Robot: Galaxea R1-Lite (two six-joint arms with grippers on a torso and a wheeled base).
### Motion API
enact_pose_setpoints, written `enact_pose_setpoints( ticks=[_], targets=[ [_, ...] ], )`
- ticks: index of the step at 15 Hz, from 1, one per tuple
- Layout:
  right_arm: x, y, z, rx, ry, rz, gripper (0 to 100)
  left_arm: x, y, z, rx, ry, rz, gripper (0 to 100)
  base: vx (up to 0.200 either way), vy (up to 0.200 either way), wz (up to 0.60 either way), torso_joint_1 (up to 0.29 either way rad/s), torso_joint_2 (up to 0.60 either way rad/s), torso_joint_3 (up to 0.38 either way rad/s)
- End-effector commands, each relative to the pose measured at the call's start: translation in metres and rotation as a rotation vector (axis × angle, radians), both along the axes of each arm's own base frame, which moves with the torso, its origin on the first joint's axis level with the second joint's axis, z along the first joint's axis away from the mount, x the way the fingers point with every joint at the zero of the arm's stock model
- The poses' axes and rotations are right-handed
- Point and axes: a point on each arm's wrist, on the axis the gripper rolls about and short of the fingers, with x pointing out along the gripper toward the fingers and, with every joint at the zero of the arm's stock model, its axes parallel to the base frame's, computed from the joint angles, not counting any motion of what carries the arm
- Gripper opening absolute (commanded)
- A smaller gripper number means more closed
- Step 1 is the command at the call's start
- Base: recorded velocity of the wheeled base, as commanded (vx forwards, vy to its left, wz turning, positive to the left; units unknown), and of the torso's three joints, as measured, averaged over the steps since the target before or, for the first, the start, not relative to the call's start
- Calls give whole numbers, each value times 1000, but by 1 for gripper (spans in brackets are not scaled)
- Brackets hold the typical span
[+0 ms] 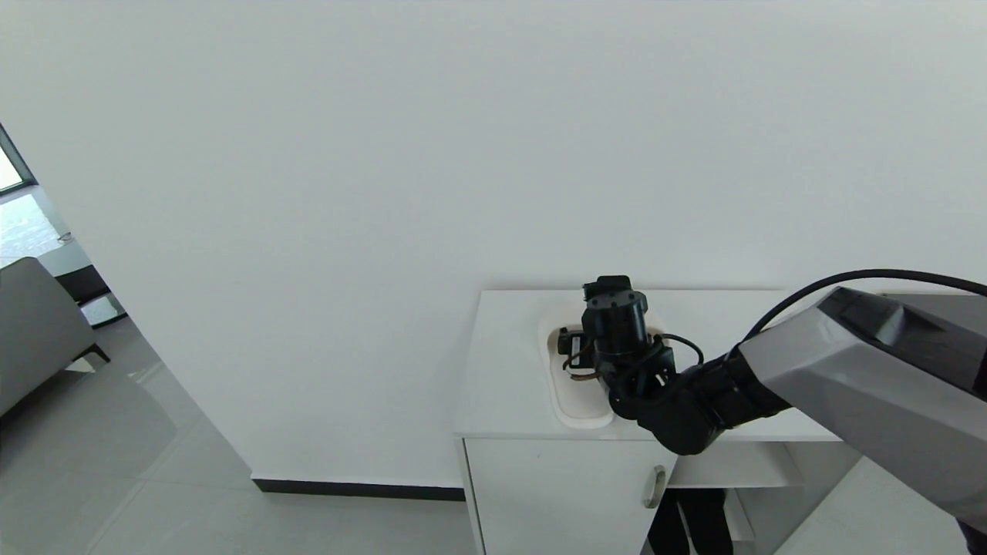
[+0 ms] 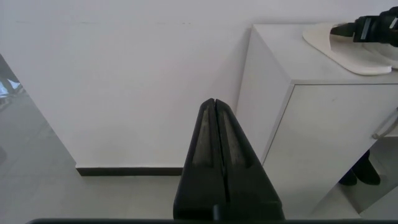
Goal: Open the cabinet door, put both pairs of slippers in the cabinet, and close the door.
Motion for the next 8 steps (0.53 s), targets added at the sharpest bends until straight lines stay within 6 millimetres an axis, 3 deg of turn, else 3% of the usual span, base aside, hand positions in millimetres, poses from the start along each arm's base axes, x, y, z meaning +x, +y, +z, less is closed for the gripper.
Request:
enact_pose_setpoints(
  ticks=[1, 3, 4, 8],
  targets=[
    [10, 2, -11, -2, 4, -4, 100, 0, 0, 0, 0, 0, 0, 0, 0, 0, 0, 0, 0, 0],
    [21, 1, -8, 13, -17, -19, 100, 0, 0, 0, 0, 0, 0, 0, 0, 0, 0, 0, 0, 0],
    [22, 1, -7, 16, -22, -22, 0, 0, 0, 0, 0, 0, 0, 0, 0, 0, 0, 0, 0, 0],
    [22, -1, -5, 17, -25, -30, 0, 0, 0, 0, 0, 0, 0, 0, 0, 0, 0, 0, 0, 0]
  ],
)
